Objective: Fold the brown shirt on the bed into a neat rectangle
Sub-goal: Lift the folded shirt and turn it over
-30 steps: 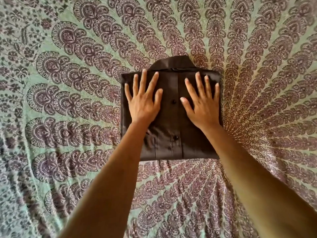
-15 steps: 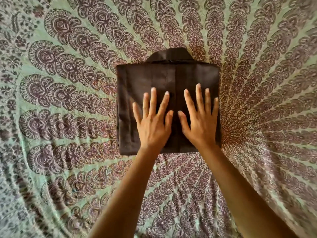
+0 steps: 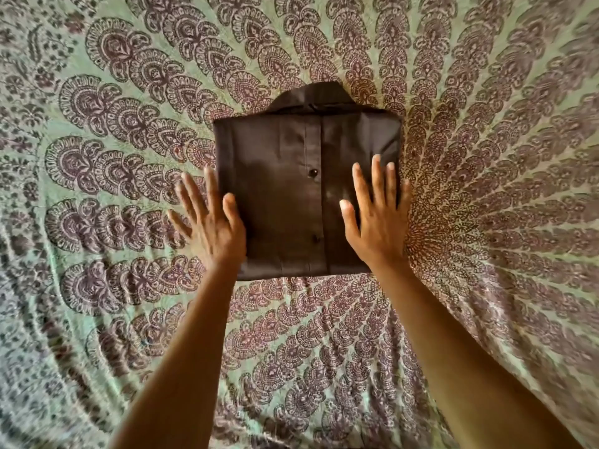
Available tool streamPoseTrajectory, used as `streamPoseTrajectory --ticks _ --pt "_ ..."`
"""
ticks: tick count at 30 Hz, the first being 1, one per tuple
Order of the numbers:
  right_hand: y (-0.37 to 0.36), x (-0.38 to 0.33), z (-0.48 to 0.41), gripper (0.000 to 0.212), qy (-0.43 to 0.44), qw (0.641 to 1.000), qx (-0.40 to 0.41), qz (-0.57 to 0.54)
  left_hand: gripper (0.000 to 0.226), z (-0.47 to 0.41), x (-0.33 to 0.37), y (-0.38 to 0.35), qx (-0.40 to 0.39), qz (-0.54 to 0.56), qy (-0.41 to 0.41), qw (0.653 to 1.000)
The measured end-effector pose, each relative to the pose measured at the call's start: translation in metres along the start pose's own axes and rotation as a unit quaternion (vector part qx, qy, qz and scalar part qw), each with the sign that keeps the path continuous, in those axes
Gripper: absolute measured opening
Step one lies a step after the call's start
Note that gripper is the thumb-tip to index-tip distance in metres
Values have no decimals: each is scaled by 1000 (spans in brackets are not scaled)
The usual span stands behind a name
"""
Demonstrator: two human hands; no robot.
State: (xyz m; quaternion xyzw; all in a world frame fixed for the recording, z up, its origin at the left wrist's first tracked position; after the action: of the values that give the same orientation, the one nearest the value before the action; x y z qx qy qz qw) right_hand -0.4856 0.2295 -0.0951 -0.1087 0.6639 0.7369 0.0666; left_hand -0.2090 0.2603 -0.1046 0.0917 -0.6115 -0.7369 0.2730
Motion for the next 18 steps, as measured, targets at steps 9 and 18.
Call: streamPoseTrajectory --ticks 9,18 --pt "-16 28 -10 62 13 999 -38 17 57 7 39 -31 -48 -44 -106 992" --pt "-15 9 2 61 -24 999 -21 -6 45 1 -3 7 -32 129 121 984"
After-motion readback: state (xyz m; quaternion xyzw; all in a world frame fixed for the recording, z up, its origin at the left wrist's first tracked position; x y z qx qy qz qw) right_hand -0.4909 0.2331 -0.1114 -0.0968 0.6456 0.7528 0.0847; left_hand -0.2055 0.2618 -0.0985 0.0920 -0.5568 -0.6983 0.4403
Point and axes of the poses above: each hand's wrist, its own z-axis away from the middle knuckle, its own y-axis out of the back of the hand, x = y × z, the point moved 10 cm from there along -z, towards the middle knuckle, and after that the axes turned 1 degree about -z, right-handed, at the moved point
